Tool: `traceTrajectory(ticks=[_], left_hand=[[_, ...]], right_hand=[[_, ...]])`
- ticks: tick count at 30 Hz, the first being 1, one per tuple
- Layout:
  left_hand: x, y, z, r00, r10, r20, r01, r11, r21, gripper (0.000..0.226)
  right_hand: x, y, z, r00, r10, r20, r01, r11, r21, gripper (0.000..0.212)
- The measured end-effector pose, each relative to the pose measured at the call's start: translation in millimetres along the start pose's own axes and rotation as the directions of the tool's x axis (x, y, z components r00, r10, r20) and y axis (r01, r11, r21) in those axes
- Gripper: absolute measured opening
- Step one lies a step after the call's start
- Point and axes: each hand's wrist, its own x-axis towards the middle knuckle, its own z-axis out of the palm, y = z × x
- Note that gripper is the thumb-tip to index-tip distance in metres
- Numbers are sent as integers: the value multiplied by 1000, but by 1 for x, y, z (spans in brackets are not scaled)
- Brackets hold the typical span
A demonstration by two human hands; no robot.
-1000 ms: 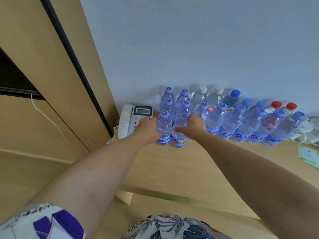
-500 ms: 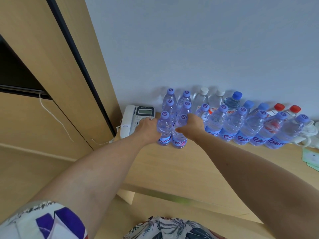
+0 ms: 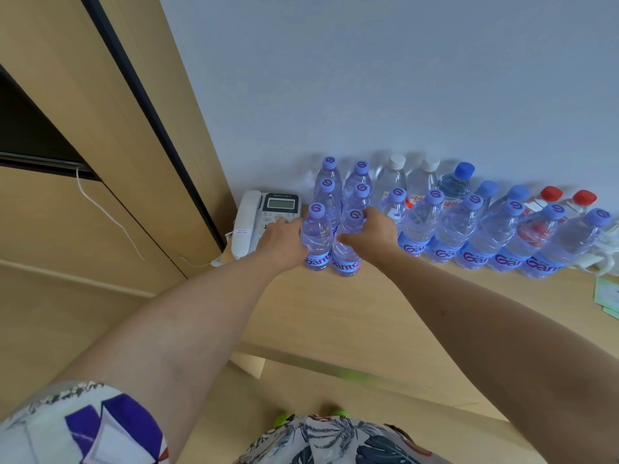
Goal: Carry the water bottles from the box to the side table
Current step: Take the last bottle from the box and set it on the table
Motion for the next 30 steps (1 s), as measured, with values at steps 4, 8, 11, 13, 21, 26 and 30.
traceTrajectory(ticks=[4, 8, 11, 13, 21, 26, 30], left_hand=[[-1, 2, 2, 1000, -12, -2, 12, 1000, -4, 56], [-5, 4, 3, 1000, -18, -12, 18, 1000, -18, 53], [-8, 6, 2, 1000, -27, -4, 27, 1000, -13, 54], [-9, 7, 2, 999, -37, 1, 38, 999, -4, 53], [-15, 10, -13, 999, -7, -48, 9, 999, 37, 52], [-27, 13, -34, 995, 69, -72, -65, 996, 63, 46], [-46, 14, -53, 985, 145, -89, -140, 988, 60, 44]], right_hand=[[2, 1, 0, 1000, -25, 11, 25, 1000, -19, 56], [2, 3, -2, 999, -35, 21, 34, 999, 12, 56], [2, 5, -3, 998, -53, 29, 52, 998, 41, 52], [1, 7, -4, 997, -60, 45, 58, 997, 50, 56], [-9, 9, -17, 990, -50, 132, 55, 998, -37, 69], [-32, -2, -30, 997, -49, 63, 54, 995, -85, 69], [-61, -12, -41, 1000, -23, -6, 22, 995, -96, 76]])
